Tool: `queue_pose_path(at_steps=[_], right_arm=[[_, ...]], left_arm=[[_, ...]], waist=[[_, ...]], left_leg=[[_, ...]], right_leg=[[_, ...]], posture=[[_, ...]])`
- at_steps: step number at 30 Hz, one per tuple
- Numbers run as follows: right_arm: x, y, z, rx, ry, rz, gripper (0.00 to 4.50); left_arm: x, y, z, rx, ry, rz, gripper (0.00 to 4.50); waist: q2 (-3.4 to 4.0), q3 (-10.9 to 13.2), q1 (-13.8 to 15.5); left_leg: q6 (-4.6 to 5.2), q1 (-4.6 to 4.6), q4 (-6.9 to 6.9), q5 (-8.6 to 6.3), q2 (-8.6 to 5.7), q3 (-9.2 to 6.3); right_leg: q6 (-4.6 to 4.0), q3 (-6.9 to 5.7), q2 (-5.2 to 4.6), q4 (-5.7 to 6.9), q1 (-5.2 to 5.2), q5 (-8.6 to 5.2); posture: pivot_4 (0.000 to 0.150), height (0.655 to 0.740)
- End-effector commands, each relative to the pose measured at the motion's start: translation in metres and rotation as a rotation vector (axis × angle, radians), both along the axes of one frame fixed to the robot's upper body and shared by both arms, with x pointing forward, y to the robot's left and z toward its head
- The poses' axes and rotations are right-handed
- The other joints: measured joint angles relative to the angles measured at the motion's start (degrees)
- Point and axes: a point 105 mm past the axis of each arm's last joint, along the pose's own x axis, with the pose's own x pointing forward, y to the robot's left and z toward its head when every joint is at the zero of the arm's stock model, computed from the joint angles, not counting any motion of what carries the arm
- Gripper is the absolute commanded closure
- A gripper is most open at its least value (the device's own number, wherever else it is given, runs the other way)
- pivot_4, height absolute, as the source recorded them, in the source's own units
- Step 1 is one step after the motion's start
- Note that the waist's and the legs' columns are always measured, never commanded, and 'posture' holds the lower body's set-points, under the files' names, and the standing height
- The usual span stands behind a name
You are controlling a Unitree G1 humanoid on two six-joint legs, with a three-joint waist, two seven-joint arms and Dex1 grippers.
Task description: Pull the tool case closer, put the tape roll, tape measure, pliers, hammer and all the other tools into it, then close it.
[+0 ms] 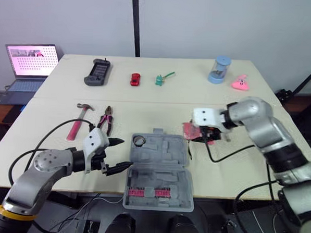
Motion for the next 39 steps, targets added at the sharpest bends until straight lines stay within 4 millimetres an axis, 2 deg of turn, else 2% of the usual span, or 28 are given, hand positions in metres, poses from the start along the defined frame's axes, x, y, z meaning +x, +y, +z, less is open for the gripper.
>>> queue_pose_path(at_steps=[1, 8, 12, 18, 23, 39], right_arm=[[0.006, 0.02, 0.002, -0.031, 0.021, -0.025, 1.62], [0.008, 0.041, -0.013, -0.097, 0.048, -0.048, 1.62], [0.014, 0.037, -0.027, -0.183, 0.027, -0.064, 1.62], [0.019, 0.039, -0.04, -0.192, 0.014, -0.08, 1.62], [0.022, 0.045, -0.042, -0.19, -0.013, -0.076, 1.62], [0.021, 0.044, -0.049, -0.208, -0.024, -0.057, 1.62]], left_arm=[[-0.002, 0.001, 0.006, -0.003, -0.052, 0.02, 0.0], [-0.006, 0.001, 0.003, -0.006, -0.053, 0.045, 0.0], [-0.006, 0.002, 0.003, -0.005, -0.055, 0.054, 0.0], [-0.006, 0.004, 0.004, -0.005, -0.058, 0.059, 0.0], [-0.006, 0.003, 0.004, -0.006, -0.057, 0.053, 0.0], [-0.002, -0.002, 0.008, -0.001, -0.072, 0.033, 0.0]], waist=[[0.0, 0.0, -0.09], [0.0, 0.0, 0.01], [0.0, 0.0, -0.15], [0.01, 0.0, -0.29], [0.01, 0.0, -0.27], [0.01, 0.0, -0.34]], left_leg=[[-0.01, 0.0, 0.01, 0.0, -0.01, 0.02], [-0.04, -0.02, 0.0, 0.02, -0.05, -0.02], [-0.05, -0.02, 0.0, 0.03, -0.1, -0.01], [-0.05, -0.02, -0.01, 0.03, -0.11, 0.0], [-0.06, -0.02, -0.02, 0.03, -0.11, 0.01], [-0.07, -0.02, -0.02, 0.04, -0.1, 0.01]], right_leg=[[0.0, 0.0, -0.02, 0.0, -0.01, 0.0], [0.01, -0.03, -0.07, 0.0, -0.03, 0.01], [0.01, -0.04, -0.04, 0.02, -0.06, 0.01], [0.01, -0.03, -0.02, 0.03, -0.08, 0.01], [0.01, -0.03, -0.01, 0.04, -0.12, 0.01], [0.01, -0.03, 0.02, 0.04, -0.12, 0.01]], posture=[[0.15, 0.6741], [0.15, 0.6741], [0.15, 0.6741], [0.15, 0.6741], [0.15, 0.6741], [0.15, 0.6741]])
